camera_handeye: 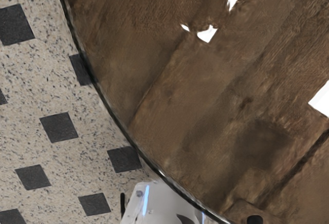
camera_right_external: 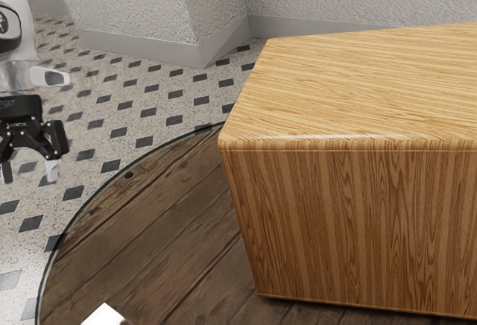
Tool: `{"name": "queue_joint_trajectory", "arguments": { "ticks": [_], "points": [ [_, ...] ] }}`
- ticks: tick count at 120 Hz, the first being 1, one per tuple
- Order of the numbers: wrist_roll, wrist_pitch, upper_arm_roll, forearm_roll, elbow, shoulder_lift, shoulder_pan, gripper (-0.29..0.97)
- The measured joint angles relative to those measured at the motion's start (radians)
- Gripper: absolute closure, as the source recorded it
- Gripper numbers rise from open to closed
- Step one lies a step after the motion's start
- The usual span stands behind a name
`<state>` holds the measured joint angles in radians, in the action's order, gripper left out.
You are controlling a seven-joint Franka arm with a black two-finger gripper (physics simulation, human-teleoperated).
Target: Pull the drawer handle with one arm to open the drawer
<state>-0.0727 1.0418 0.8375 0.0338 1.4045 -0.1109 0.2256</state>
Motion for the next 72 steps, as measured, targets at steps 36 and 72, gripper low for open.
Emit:
{"name": "queue_joint_trajectory", "arguments": {
  "ticks": [36, 72],
  "points": [
    [-0.020, 0.268, -0.107, 0.127, -0.243, 0.120, -0.001, 0.00],
    [0.035, 0.373, -0.237, 0.353, -0.246, 0.030, 0.025, 0.00]
  ]
}}
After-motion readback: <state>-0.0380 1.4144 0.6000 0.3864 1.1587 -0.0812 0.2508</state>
